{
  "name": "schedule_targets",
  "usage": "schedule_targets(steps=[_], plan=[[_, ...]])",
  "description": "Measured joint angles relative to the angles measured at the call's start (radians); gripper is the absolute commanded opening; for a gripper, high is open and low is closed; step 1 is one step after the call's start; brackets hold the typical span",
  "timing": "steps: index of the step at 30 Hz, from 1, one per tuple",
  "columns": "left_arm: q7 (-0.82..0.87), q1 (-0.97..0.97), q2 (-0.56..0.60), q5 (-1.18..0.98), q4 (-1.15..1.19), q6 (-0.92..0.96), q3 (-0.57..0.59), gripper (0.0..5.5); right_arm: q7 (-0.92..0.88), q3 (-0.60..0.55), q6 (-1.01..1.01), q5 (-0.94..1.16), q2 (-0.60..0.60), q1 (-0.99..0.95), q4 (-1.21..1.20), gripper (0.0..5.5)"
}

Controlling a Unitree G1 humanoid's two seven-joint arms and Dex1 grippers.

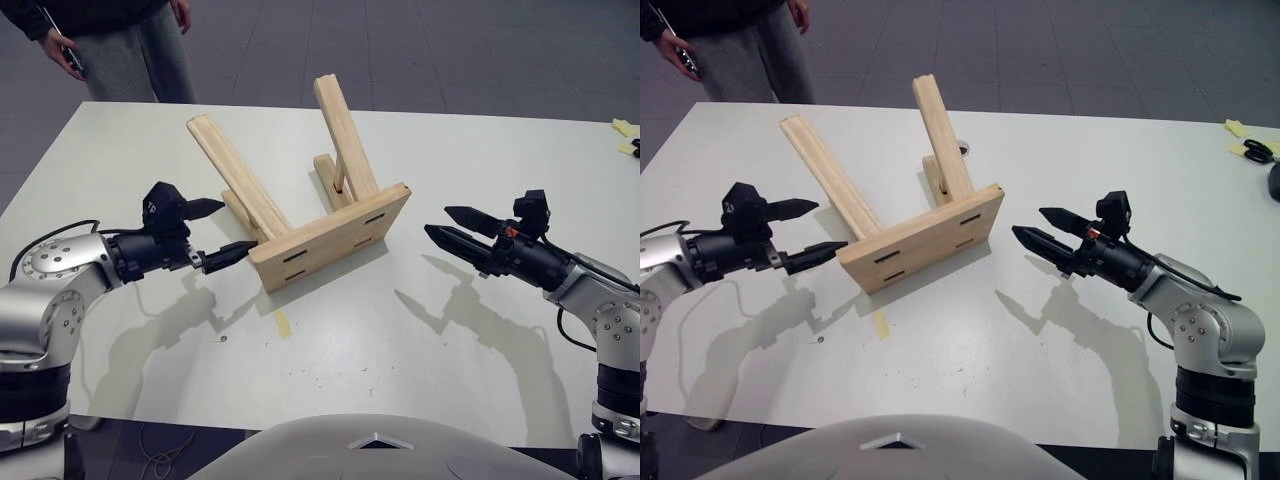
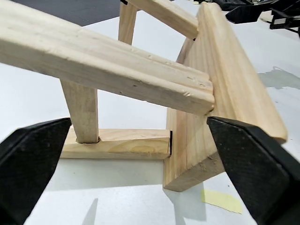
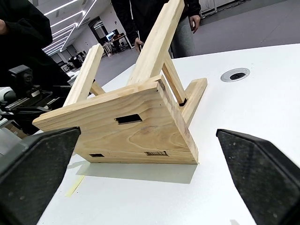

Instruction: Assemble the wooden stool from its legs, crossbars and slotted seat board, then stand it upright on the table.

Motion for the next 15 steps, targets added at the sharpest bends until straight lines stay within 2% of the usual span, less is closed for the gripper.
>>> schedule_targets(steps=[4, 9, 12, 15], plan=[[-0.04, 0.061, 0.034, -0.211, -0.147, 0.12, 0.093, 5.38, 0.004, -0.015, 0.001, 0.001, -0.011, 0.016, -0.002, 5.4], [0.022, 0.053, 0.05, -0.25, -0.2, 0.147, 0.082, 5.38, 0.004, -0.014, 0.008, 0.001, -0.012, 0.034, -0.011, 5.4], [0.055, 0.08, 0.051, -0.214, -0.29, 0.136, -0.002, 5.38, 0.003, -0.011, 0.009, 0.001, -0.012, 0.034, -0.016, 5.4], [0.12, 0.129, 0.057, -0.048, -0.354, 0.082, -0.156, 5.38, 0.001, -0.01, 0.009, 0.0, -0.012, 0.031, -0.014, 5.4]])
